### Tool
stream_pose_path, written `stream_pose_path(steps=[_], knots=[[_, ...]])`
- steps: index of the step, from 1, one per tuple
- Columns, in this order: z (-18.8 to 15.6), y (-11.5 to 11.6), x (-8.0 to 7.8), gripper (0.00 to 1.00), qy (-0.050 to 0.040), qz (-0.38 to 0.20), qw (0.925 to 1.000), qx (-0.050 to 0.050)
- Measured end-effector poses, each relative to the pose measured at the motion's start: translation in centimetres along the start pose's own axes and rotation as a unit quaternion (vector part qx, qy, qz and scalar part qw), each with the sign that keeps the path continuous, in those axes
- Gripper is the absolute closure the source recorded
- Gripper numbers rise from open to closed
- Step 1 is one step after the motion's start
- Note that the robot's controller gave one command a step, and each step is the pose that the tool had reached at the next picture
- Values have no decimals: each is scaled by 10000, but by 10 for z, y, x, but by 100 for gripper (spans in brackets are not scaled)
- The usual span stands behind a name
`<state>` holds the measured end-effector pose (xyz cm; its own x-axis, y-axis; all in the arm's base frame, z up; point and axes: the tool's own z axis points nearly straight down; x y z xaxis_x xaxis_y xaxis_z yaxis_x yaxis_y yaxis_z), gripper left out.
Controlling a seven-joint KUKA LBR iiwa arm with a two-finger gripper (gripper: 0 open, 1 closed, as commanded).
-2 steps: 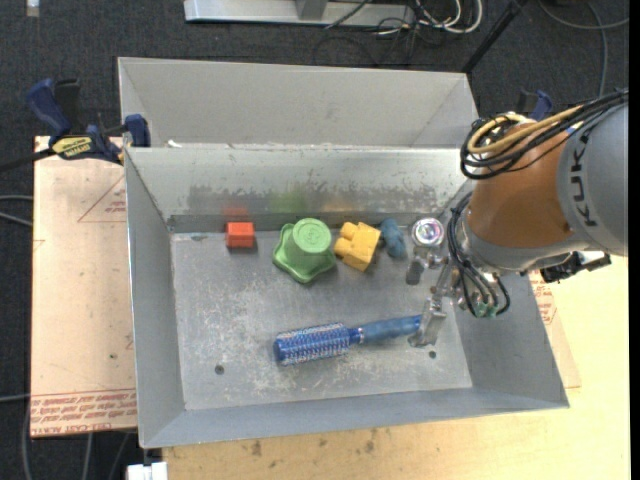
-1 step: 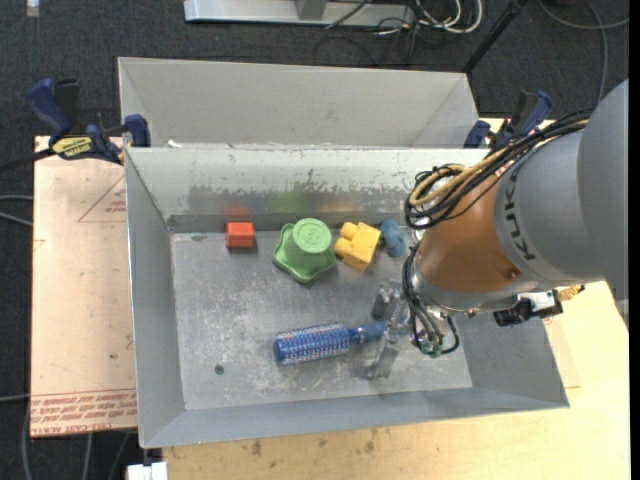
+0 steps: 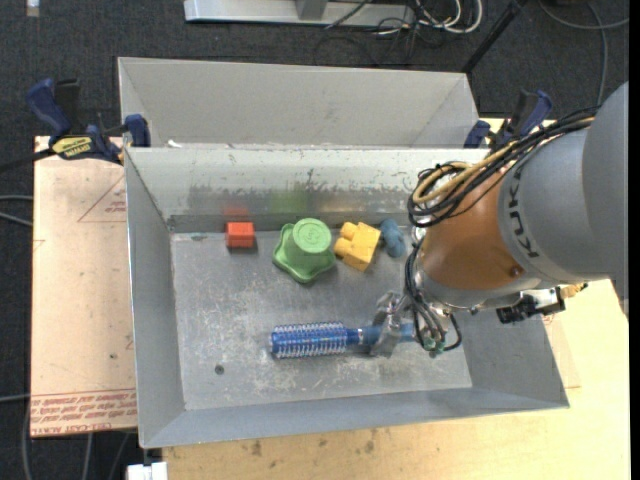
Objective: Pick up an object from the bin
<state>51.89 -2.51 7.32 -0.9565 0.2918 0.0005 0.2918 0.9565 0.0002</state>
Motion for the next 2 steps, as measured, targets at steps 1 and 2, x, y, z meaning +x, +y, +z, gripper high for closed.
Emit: stream_pose_path(steps=[1, 2], knots=[[-115, -9, 6, 100, -37, -38, 10000, -10], [-206, 1, -10, 100, -46, -1088, 9940, -3]])
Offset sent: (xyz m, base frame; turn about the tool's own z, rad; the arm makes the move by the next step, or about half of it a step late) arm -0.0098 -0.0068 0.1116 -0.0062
